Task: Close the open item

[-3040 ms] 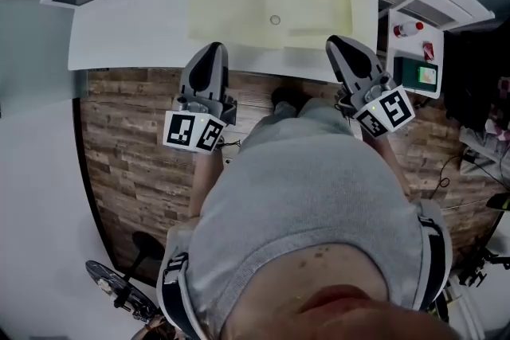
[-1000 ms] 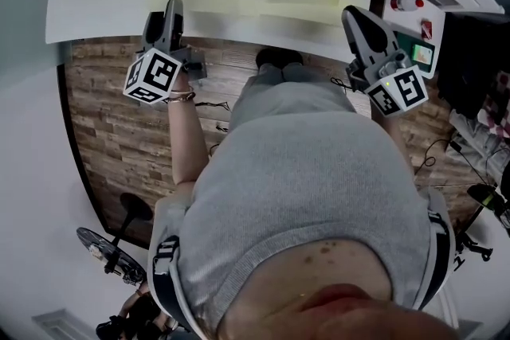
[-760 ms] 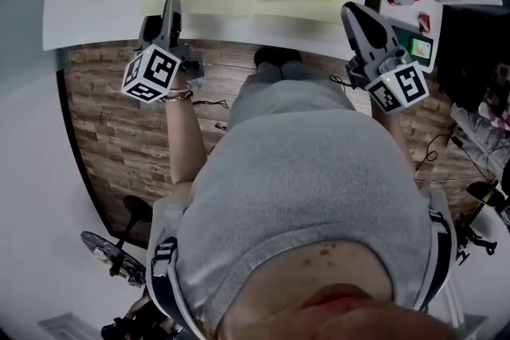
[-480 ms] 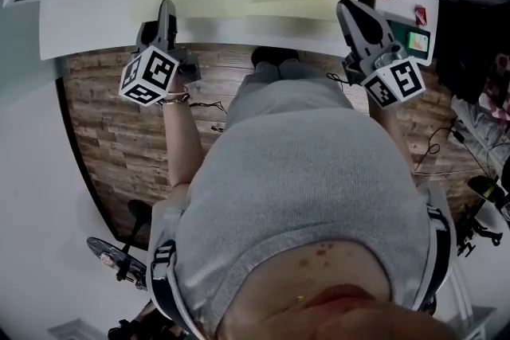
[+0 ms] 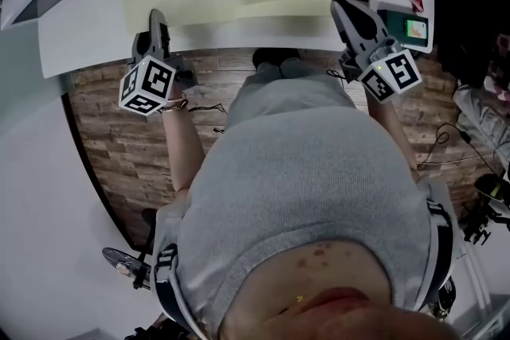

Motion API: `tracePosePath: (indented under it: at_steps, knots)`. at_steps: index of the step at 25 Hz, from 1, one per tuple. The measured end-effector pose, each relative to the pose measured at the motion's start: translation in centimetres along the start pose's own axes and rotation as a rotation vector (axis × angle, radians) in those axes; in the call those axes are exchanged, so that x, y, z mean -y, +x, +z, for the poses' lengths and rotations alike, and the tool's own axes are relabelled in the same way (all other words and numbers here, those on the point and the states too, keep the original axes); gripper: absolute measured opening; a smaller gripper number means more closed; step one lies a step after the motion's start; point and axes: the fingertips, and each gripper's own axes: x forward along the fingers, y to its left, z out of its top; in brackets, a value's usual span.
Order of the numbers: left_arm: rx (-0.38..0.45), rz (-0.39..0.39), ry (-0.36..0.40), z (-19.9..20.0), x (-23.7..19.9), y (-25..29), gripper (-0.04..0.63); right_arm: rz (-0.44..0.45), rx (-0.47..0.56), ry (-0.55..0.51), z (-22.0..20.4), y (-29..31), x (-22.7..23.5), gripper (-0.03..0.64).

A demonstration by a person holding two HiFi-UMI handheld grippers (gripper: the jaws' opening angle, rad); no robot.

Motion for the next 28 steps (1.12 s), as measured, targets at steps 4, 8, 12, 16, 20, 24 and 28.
tracePosePath:
  at_steps: [4, 8, 12, 16, 20, 24, 28]
  knots:
    - [-0.002, -0.017, 0.023, 0.1, 0.6, -0.1, 0.034, -0.015, -0.002, -0.003, -0.4, -0.3, 0.5, 0.069]
    - [0.000, -0.041, 0.041, 0.2, 1.2, -0.1, 0.032, -0.035, -0.032, -0.014, -2.0, -0.4, 1.3, 0.069]
    - [-0.003, -0.060, 0.053, 0.3, 1.6, -0.2, 0.032, -0.056, -0.082, -0.015, -3.9, -0.5, 1.9, 0.069]
    - [0.002, -0.088, 0.060, 0.4, 2.2, -0.2, 0.031, -0.062, -0.105, -0.014, -5.0, -0.4, 2.3, 0.069]
    - [0.006, -0.101, 0.063, 0.5, 2.7, -0.3, 0.029, -0.068, -0.121, -0.016, -5.8, -0.3, 2.7, 0.069]
    - [0.013, -0.131, 0.049, 0.7, 3.4, -0.3, 0.028, -0.076, -0.136, -0.011, -6.7, -0.2, 3.2, 0.069]
    - [0.014, -0.173, 0.041, 0.8, 4.2, -0.2, 0.023, -0.090, -0.161, -0.026, -7.4, 0.4, 3.9, 0.069]
